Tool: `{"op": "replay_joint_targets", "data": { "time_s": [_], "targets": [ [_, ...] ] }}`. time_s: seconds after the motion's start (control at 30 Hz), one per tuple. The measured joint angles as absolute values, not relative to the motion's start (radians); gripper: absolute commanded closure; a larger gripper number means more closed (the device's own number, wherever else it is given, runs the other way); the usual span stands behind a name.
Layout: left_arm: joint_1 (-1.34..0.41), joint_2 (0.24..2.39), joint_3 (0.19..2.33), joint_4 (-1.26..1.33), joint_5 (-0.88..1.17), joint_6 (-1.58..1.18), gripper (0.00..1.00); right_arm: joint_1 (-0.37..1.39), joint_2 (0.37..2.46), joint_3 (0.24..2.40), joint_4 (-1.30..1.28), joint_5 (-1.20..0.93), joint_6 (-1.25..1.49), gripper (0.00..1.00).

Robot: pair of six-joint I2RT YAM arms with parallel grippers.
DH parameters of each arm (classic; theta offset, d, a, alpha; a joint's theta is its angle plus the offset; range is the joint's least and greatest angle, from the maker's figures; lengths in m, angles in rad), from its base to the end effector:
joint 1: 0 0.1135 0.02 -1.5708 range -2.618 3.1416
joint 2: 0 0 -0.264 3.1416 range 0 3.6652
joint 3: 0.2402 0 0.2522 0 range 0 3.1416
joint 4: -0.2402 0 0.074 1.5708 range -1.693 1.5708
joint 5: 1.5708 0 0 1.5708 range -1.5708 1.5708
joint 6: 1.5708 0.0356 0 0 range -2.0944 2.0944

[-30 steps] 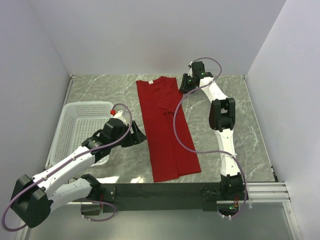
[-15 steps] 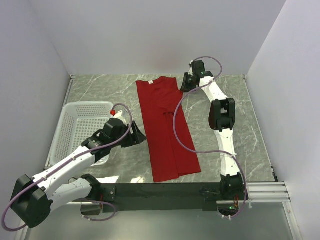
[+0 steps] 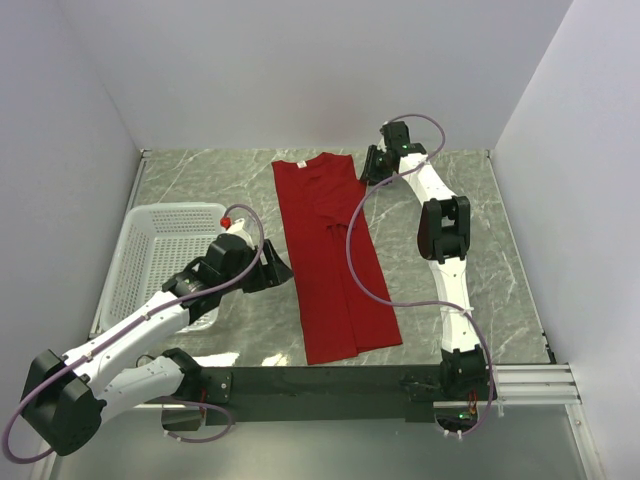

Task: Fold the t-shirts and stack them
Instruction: Fold the tshirt

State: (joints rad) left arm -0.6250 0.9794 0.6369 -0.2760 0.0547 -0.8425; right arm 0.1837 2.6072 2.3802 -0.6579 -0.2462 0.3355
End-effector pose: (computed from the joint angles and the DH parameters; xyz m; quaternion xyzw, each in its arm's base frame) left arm 0.1716 -0.1262 0.2434 -0.0840 0.8845 -0.3249 0.3240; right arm 0.5570 0.1123 0.1673 0.0297 0.9351 0.1974 0.2929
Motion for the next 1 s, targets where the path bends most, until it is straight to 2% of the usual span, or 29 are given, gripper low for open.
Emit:
{"op": "replay_joint_targets", "data": {
  "time_s": [0.6,0.67,0.7,0.8,0.83,0.9,1.0],
  "targets": [
    [-0.625,0.979,0.64,-0.279,0.055,-0.843,0.26,0.186,2.608,2.362,-0.657,-0.249,0.388,0.65],
    [-0.625,0.979,0.64,-0.279,0.055,-0.843,0.26,0.186,2.608,2.362,-0.657,-0.254,0.389,0.69],
    [-0.625,0.979,0.64,-0.279,0.055,-0.843,0.26,0.186,2.608,2.362,-0.657,-0.256,0.391,0.75],
    [-0.625,0.979,0.64,-0.28,0.055,-0.843,0.26,0.186,2.608,2.361,-0.657,-0.258,0.396,0.85],
    [-0.625,0.979,0.64,-0.28,0.055,-0.843,0.26,0.186,2.608,2.361,-0.657,-0.26,0.395,0.93],
    [-0.625,0.979,0.64,-0.282,0.055,-0.843,0.26,0.186,2.608,2.359,-0.655,-0.261,0.397,1.0],
    [-0.625,0.979,0.64,-0.284,0.055,-0.843,0.26,0.186,2.608,2.35,-0.649,-0.265,0.4,1.0]
  ]
}}
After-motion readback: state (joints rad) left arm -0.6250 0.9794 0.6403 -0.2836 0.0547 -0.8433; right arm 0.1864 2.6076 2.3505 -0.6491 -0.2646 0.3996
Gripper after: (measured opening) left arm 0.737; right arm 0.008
